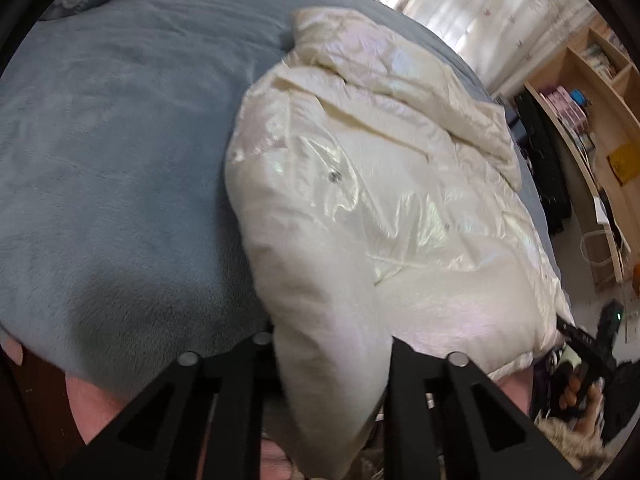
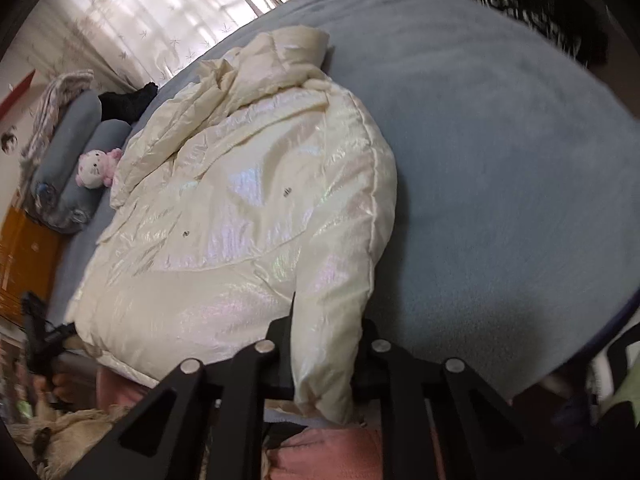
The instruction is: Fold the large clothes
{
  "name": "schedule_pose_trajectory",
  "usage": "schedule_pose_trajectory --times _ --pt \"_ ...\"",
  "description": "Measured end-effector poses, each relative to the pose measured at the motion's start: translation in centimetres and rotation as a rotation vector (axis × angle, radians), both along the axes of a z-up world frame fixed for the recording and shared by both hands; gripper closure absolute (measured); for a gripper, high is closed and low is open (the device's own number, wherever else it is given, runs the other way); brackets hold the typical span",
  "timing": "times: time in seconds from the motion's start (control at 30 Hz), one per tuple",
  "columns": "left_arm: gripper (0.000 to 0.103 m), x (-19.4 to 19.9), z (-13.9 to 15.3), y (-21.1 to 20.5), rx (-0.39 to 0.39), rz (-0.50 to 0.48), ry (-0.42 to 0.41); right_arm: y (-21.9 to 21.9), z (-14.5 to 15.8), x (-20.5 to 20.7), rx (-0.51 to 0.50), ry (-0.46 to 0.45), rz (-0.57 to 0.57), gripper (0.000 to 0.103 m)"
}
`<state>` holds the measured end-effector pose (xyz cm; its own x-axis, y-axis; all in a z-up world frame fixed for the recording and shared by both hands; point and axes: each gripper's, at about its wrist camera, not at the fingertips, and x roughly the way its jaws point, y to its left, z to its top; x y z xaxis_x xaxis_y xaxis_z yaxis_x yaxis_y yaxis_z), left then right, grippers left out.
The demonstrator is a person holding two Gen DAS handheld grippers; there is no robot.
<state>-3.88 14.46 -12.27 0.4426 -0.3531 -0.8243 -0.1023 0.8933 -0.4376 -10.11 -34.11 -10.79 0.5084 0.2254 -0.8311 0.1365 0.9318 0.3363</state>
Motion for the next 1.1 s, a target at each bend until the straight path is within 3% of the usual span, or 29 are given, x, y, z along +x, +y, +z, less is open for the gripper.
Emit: schedule_pose_trajectory --times 0.23,0.4,0.57,0.73,0.8,0.97,1.1 --pt "0.094 -2.5 3.9 1.9 -0.051 0.065 -0.042 -0.4 4.6 -3.0 0.002 -0.102 -0.019 0.092" --pt "0.094 -5.7 8.4 2.5 -0.125 0.073 -0.054 -0.5 8.7 -5.4 0.002 -0.173 0.003 0.093" --pt "0.094 -6.1 14.5 3.3 -0.197 0.099 -0.171 -1.4 14.1 -5.4 0.049 -0.308 -0.004 0.093" --pt "0.094 -2.1 17.7 3.9 -0.256 0.135 -0.25 -1.7 17.1 -2.3 0.083 -0.391 -0.04 0.093" --pt "0.094 1.4 18.0 4.5 -0.27 0.167 -0.259 -2.4 17.7 -0.2 0.118 -0.396 -0.07 0.093" --pt "0.094 10.1 16.6 5.7 -0.318 0.243 -0.224 -3.2 18.0 7.1 0.214 -0.387 -0.121 0.093" --pt "0.093 17.2 13.7 5.5 -0.293 0.265 -0.171 -2.5 16.8 13.8 0.209 -0.353 -0.143 0.092"
